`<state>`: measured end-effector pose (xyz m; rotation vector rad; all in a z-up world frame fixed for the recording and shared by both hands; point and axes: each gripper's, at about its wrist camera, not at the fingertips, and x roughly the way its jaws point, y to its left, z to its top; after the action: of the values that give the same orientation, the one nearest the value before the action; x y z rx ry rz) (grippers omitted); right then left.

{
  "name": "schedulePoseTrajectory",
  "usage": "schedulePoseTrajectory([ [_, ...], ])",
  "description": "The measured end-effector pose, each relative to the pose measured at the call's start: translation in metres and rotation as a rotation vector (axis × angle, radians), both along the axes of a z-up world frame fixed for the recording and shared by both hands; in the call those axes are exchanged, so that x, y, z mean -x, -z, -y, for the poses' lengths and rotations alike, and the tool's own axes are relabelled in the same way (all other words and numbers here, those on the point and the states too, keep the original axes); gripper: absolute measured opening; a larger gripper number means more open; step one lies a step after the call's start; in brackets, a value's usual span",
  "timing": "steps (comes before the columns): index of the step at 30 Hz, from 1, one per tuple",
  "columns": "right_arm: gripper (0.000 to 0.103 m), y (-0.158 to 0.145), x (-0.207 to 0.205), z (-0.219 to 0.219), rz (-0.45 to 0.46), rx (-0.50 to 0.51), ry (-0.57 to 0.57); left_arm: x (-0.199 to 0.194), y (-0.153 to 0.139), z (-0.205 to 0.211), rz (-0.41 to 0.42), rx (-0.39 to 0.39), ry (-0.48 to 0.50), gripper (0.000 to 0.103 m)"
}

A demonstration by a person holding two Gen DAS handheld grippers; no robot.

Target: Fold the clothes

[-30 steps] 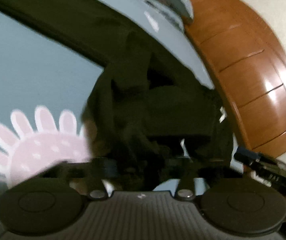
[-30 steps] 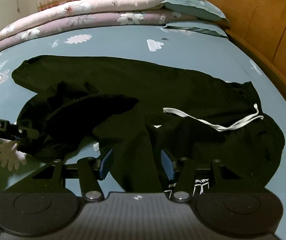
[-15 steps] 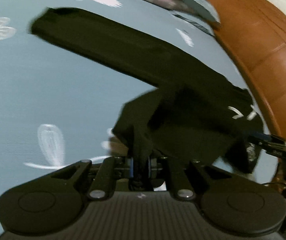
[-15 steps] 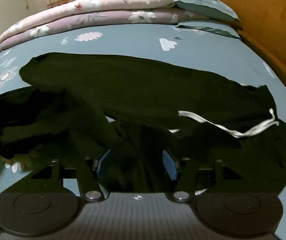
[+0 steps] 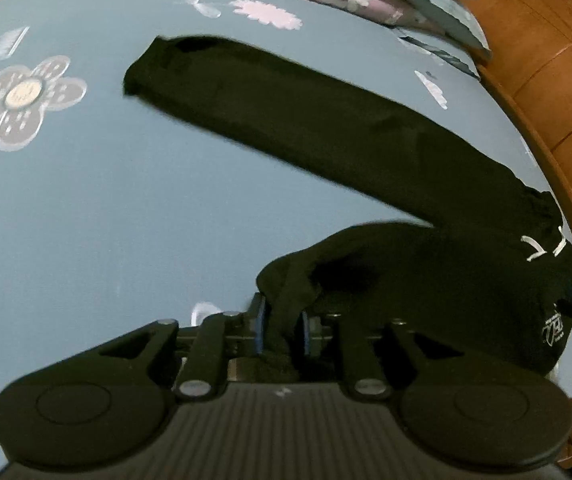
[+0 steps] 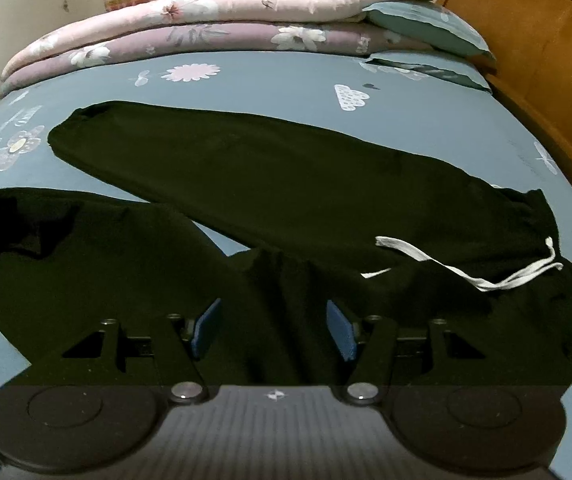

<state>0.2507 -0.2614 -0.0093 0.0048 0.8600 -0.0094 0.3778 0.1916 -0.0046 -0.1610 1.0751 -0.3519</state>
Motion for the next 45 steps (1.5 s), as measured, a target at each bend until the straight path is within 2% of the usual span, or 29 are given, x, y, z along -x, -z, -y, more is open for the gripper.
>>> schedulePoseTrajectory([
  [2, 0.063, 0.000, 0.001, -0.001, -0.003, -0.001, 0.009, -0.014, -0.001, 0.004, 0.032, -0.021, 0.008, 0.026],
  [4, 0.063, 0.001, 0.001, -0.001, -0.005, 0.001, 0.013, -0.026, 0.001, 0.007, 0.050, -0.035, -0.001, 0.036],
  [8, 0.065, -0.001, 0.002, -0.008, -0.005, 0.015, 0.004, -0.037, 0.003, 0.008, 0.065, -0.024, -0.041, 0.040],
  [14, 0.068, -0.003, 0.005, -0.007, -0.001, 0.002, 0.013, 0.004, -0.005, -0.022, 0.122, 0.035, -0.129, 0.046],
  [16, 0.068, -0.001, 0.003, -0.005, -0.005, -0.013, 0.019, 0.026, -0.001, -0.036, 0.142, 0.073, -0.165, 0.059],
  [18, 0.068, 0.001, -0.002, -0.005, -0.016, -0.029, 0.009, 0.046, 0.010, -0.047, 0.146, 0.122, -0.198, 0.062],
  [22, 0.068, 0.002, -0.014, -0.012, -0.038, -0.040, -0.041, 0.074, 0.044, -0.057, 0.105, 0.227, -0.264, 0.062],
  [24, 0.068, 0.000, -0.020, -0.017, -0.048, -0.029, -0.074, 0.079, 0.058, -0.051, 0.106, 0.241, -0.265, 0.062],
  [28, 0.068, -0.007, -0.028, -0.028, -0.059, 0.007, -0.124, 0.081, 0.067, -0.036, 0.204, 0.190, -0.232, 0.062],
  [31, 0.068, -0.012, -0.033, -0.036, -0.063, 0.030, -0.146, 0.075, 0.070, -0.031, 0.251, 0.183, -0.225, 0.062],
  [37, 0.068, -0.016, -0.034, -0.047, -0.068, 0.065, -0.158, 0.069, 0.068, -0.010, 0.310, 0.083, -0.197, 0.060],
  [39, 0.068, -0.017, -0.033, -0.050, -0.065, 0.066, -0.159, 0.069, 0.067, -0.007, 0.307, 0.085, -0.201, 0.060],
  [42, 0.068, -0.017, -0.031, -0.053, -0.063, 0.064, -0.155, 0.068, 0.066, -0.010, 0.284, 0.142, -0.221, 0.059],
  [45, 0.068, -0.017, -0.029, -0.053, -0.064, 0.058, -0.146, 0.064, 0.069, -0.018, 0.243, 0.250, -0.240, 0.059],
])
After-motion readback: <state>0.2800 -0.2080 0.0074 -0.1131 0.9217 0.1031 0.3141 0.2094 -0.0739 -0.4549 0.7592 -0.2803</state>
